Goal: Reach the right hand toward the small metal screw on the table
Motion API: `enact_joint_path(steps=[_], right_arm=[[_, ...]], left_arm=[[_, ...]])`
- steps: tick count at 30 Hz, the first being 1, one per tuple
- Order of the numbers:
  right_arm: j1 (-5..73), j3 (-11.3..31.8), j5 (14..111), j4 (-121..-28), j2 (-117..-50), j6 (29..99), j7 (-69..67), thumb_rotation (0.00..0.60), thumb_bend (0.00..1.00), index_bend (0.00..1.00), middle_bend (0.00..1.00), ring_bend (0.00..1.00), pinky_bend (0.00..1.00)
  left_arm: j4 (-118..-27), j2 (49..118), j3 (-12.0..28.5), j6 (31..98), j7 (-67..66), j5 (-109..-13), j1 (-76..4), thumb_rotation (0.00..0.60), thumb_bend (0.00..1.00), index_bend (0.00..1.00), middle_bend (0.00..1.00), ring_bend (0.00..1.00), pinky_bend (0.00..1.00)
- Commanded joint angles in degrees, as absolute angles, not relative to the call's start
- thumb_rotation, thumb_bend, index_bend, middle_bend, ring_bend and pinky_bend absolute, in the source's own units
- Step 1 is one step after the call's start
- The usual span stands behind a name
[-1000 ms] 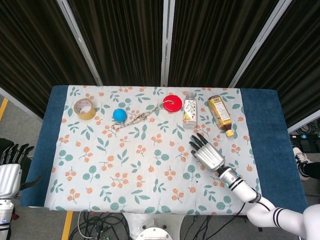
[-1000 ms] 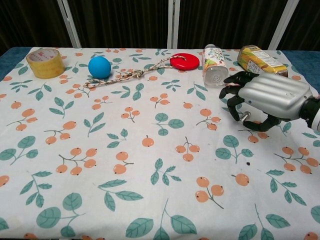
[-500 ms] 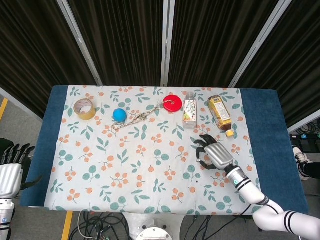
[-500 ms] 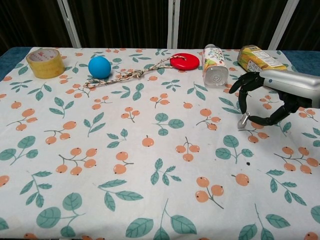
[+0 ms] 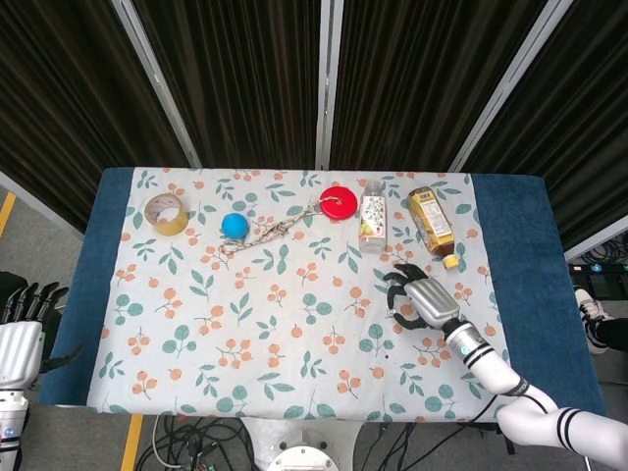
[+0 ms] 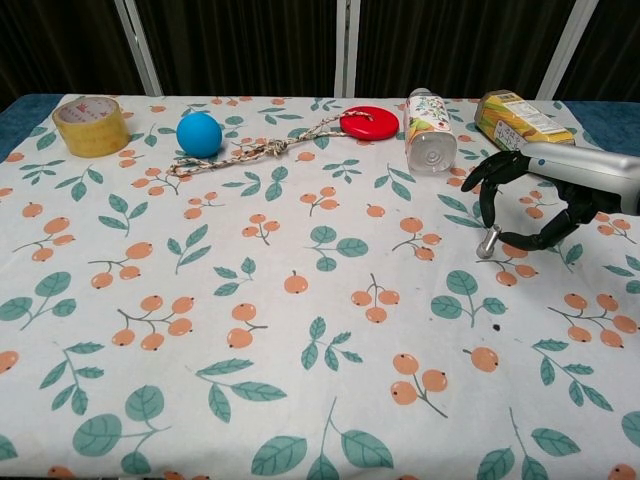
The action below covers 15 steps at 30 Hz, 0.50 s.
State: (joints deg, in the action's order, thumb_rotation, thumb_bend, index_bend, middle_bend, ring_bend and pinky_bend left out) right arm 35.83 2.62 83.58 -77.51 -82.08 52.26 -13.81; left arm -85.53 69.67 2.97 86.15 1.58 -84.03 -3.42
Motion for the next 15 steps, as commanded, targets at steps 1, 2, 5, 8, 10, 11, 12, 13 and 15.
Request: enact_joint_path(steps=[1,2,5,8,10,11,12,13,15], right_arm=[[35.8,2.6,83.4,-77.3,-82.2,52.2,-13.7,0.600,0.30,0.50,0.18,0.00,0.00],[35.8,2.6,83.4,-77.2,-82.2,52.2,-13.7,0.600,0.30,0.48,0.18,0.00,0.00],[35.8,2.7,83.2,-77.3,-82.1,52.1,-13.8,0.600,0.30,0.45,0.18,0.00,0.00],[35.8,2.7,83.2,-77.4,-82.0,52.1,-14.0,0.600,0.30,0.43,0.17,0.00,0.00],[35.9,2.6,83.3,-77.5,-82.0,52.0,-14.0,0.600,0.30,0.43,0.17,0.00,0.00],[35.9,2.6,83.3,-77.5,-81.9,52.0,-14.0,0.600,0.30,0.42,0.17,0.00,0.00],[35.9,2.6,83.3,-77.6,-81.9,52.0,-14.0,0.600,0.30,0.42,0.17,0.00,0.00],[35.9,2.6,83.3,-77.7,-81.8,51.9,-14.0,0.600,0.30,0.41,0.17,0.00,0.00],[35.9,2.5,83.4,-77.9,-81.5,52.0,-13.8,0.600,0.30,0.39,0.17,0.00,0.00]], left_arm=[[-85.6,69.6,3.0,86.1,1.5,-84.0,-3.4,0.600,0.14,0.16,0.11,0.00,0.00],[-85.6,69.6,3.0,86.0,1.5,-84.0,-3.4,0.600,0.14,0.16,0.11,0.00,0.00],[-85.7,69.6,3.0,86.0,1.4,-83.9,-3.5,0.600,0.14,0.16,0.11,0.00,0.00],[-85.7,69.6,3.0,85.9,1.3,-83.9,-3.5,0.600,0.14,0.16,0.11,0.00,0.00],[-85.7,69.6,3.0,85.9,1.3,-83.9,-3.5,0.600,0.14,0.16,0.11,0.00,0.00],[-85.8,69.6,3.0,85.9,1.2,-83.9,-3.5,0.600,0.14,0.16,0.11,0.00,0.00],[-85.8,69.6,3.0,85.9,1.2,-83.9,-3.5,0.600,0.14,0.16,0.11,0.00,0.00],[-85.8,69.6,3.0,85.9,1.2,-83.9,-3.5,0.600,0.14,0.16,0.11,0.00,0.00],[-85.8,69.5,3.0,86.0,1.2,-83.9,-3.5,0.600,0.14,0.16,0.11,0.00,0.00]])
